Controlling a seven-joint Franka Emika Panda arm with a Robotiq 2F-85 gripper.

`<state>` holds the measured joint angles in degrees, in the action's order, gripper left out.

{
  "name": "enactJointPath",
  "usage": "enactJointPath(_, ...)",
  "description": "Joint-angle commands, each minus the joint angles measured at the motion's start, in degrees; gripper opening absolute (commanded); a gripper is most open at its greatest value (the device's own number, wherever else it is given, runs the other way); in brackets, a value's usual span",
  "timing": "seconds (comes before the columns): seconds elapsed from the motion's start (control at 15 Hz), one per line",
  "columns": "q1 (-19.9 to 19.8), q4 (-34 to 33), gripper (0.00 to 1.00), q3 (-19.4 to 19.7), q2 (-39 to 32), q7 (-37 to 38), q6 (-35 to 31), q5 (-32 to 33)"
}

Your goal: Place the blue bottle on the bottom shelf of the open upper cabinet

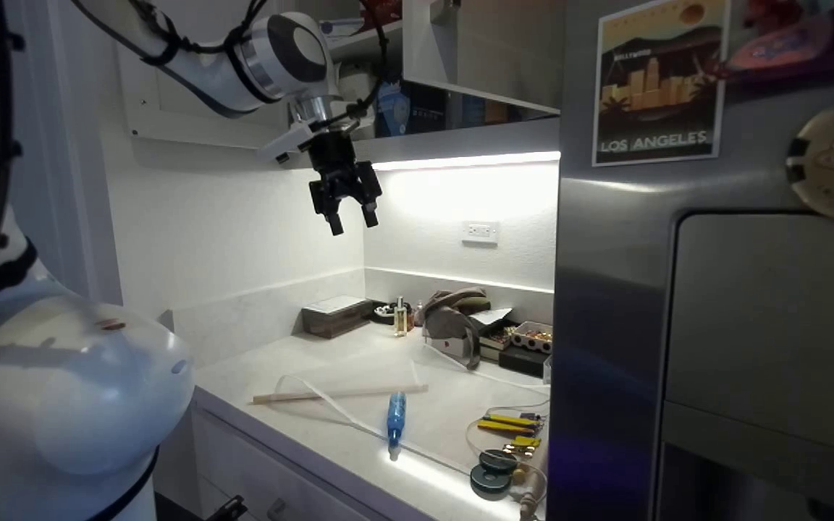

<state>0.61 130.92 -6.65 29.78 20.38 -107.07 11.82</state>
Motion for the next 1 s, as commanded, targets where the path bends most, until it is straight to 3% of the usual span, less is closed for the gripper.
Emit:
enactJointPath(0.0,0.7,5.4,1.0,1.5,2.6,-6.0,-4.3,-0.9)
enactJointPath(0.2,0.4,7.8,1.0,2.1,3.2,-9.1,-4.7,-0.5)
enactJointPath(0.8,-0.5,6.2,1.0,1.1,1.1,-7.0,-3.2,0.5)
enactJointPath(0.93,-2.5,5.0,1.0,-1.9,0.2,3.2,1.1,0.6)
